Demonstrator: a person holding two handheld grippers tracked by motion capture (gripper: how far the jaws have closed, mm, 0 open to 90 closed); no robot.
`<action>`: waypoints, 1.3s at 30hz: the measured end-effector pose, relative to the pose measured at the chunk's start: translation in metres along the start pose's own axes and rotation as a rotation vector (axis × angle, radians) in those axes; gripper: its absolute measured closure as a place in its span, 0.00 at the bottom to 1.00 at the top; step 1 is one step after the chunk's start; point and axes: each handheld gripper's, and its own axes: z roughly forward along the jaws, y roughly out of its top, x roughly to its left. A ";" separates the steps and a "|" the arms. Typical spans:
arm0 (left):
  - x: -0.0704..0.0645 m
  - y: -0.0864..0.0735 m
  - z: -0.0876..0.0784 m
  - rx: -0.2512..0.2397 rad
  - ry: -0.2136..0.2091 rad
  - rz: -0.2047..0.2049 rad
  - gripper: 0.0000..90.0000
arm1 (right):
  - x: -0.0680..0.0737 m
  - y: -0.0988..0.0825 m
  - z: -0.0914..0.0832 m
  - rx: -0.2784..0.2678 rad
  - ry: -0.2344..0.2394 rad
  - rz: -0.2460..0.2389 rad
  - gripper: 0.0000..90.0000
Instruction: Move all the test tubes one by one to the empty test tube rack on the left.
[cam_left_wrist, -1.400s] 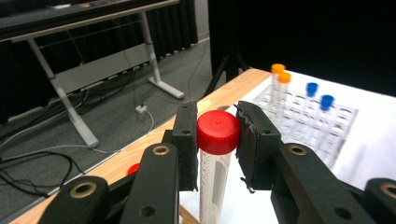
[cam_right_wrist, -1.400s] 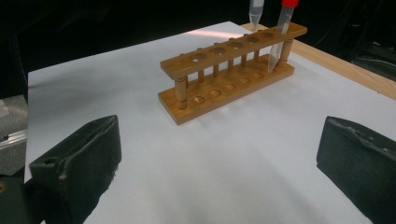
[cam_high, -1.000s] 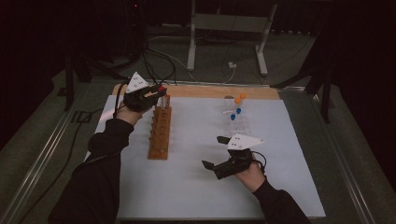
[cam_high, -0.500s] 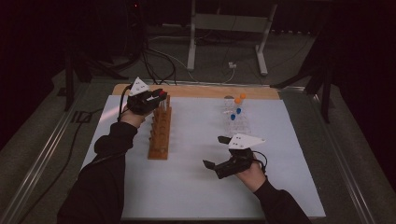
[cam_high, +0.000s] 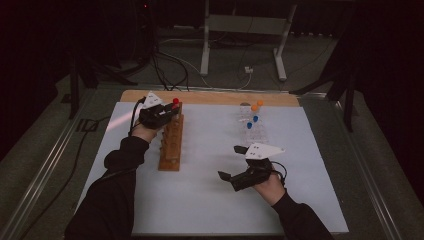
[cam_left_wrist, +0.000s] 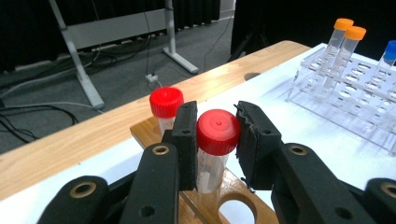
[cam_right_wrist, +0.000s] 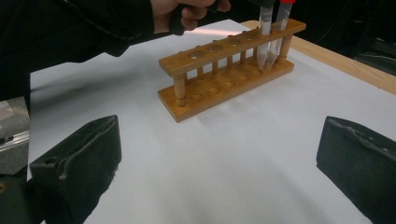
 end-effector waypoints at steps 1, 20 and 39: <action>0.000 -0.001 0.001 0.003 0.000 -0.004 0.79 | 0.000 0.000 0.000 0.000 0.000 -0.002 0.00; -0.012 0.008 -0.013 0.017 -0.060 0.028 0.44 | -0.004 0.003 -0.005 -0.017 -0.016 0.003 0.00; -0.053 0.006 -0.071 -0.039 -0.247 0.053 0.03 | -0.037 0.022 -0.034 -0.064 -0.167 0.003 0.00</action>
